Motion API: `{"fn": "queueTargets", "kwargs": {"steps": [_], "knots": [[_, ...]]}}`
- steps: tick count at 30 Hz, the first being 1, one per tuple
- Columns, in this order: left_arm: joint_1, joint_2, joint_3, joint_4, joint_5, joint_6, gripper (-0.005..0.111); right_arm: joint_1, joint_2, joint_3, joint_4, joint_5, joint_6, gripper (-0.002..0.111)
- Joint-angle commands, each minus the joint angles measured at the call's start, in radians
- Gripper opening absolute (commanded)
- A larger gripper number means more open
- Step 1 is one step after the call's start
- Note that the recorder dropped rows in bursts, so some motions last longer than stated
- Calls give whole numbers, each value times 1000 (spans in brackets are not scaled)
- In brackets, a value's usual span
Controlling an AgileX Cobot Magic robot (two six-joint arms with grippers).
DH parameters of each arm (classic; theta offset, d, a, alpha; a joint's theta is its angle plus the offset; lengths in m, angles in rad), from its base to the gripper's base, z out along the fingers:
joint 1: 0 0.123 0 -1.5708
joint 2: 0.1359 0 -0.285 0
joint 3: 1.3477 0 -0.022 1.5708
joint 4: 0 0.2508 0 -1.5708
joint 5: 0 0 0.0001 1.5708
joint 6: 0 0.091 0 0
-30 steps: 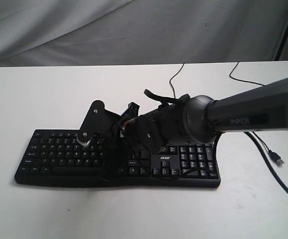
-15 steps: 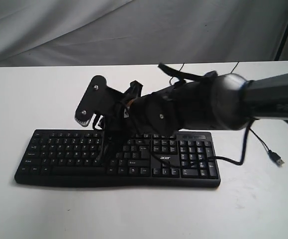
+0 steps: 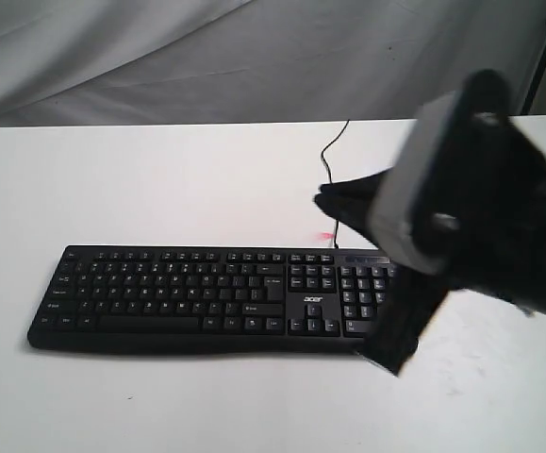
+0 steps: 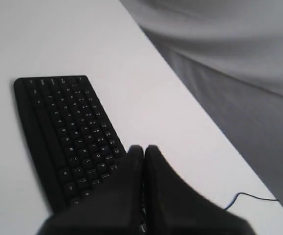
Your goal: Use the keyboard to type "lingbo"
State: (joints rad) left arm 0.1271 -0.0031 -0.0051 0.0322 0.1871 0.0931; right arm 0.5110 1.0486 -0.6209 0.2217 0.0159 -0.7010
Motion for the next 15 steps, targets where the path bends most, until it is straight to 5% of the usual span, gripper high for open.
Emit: {"fn": "queueTargets", "kwargs": {"steps": [1, 15], "knots": [[-4, 3, 5, -1, -4, -3, 1, -1, -212, 103, 6, 2, 6, 0], [-4, 3, 5, -1, -4, -3, 1, -1, -311, 158, 6, 2, 6, 0]]}}
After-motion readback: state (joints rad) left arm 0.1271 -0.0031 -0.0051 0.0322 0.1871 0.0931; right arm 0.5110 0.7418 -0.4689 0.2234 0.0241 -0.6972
